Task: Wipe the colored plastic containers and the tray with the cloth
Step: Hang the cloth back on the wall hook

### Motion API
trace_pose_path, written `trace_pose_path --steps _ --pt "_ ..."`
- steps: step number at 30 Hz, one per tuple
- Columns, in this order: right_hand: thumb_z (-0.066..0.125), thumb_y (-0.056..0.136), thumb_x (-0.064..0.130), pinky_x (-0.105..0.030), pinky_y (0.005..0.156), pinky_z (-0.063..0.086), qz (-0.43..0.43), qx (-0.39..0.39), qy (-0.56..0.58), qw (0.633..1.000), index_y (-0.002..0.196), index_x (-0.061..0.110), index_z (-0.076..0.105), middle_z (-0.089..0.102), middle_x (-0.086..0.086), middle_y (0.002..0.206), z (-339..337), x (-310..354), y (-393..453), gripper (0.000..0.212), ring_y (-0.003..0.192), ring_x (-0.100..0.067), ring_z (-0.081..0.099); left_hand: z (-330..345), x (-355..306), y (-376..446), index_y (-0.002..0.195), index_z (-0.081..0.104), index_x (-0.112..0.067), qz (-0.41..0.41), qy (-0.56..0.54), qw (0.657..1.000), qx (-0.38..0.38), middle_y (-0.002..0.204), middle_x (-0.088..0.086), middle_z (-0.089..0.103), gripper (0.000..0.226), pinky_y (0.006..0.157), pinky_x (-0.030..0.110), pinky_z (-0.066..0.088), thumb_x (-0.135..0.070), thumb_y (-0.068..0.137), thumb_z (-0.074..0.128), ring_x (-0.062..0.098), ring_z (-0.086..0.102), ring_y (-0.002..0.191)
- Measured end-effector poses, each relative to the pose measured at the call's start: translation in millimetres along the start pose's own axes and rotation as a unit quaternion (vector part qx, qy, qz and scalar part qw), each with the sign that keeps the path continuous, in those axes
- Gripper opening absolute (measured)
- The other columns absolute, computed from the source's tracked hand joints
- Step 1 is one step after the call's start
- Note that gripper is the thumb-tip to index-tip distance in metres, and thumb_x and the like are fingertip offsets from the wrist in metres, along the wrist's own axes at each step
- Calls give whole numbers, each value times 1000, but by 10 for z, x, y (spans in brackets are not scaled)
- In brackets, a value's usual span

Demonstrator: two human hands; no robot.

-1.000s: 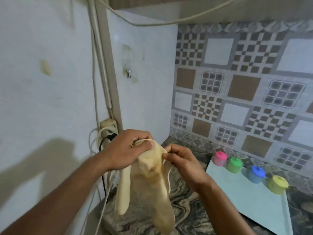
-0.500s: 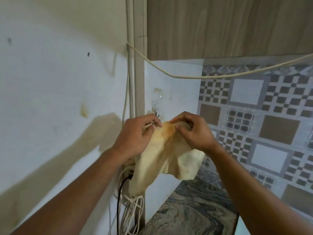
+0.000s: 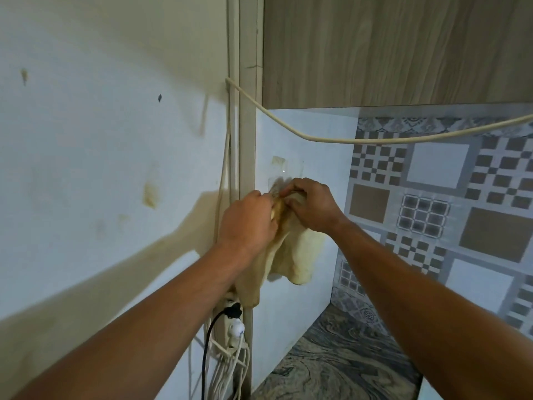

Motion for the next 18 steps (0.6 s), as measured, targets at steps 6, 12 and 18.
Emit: trace_pose_path --steps 6,12,18 --pt "68 100 8 -17 88 47 43 9 41 998 104 9 80 68 5 102 182 -160 -153 13 101 -13 61 81 -102 -21 113 76 -21 4 107 994 -18 114 3 60 21 71 38 51 -29 103 58 27 63 102" --pt "61 105 8 -33 88 53 162 -3 245 956 98 3 82 79 -12 97 429 -315 -425 23 89 -16 67 198 -146 -77 115 73 -20 -8 60 998 -14 108 3 68 22 79 37 49 -24 101 57 25 63 103" --pt "54 106 6 -30 82 63 261 -48 426 865 103 10 85 84 -7 98 642 -391 -841 31 94 -18 80 499 40 -471 126 63 -27 -132 -272 952 -54 112 -6 69 38 84 40 62 -31 88 66 15 70 98"
Point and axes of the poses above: each hand's wrist, its own y-axis towards the middle knuckle, its own z-axis out of the palm, x = y × z, the point moved 10 cm from there along y, towards the middle knuckle
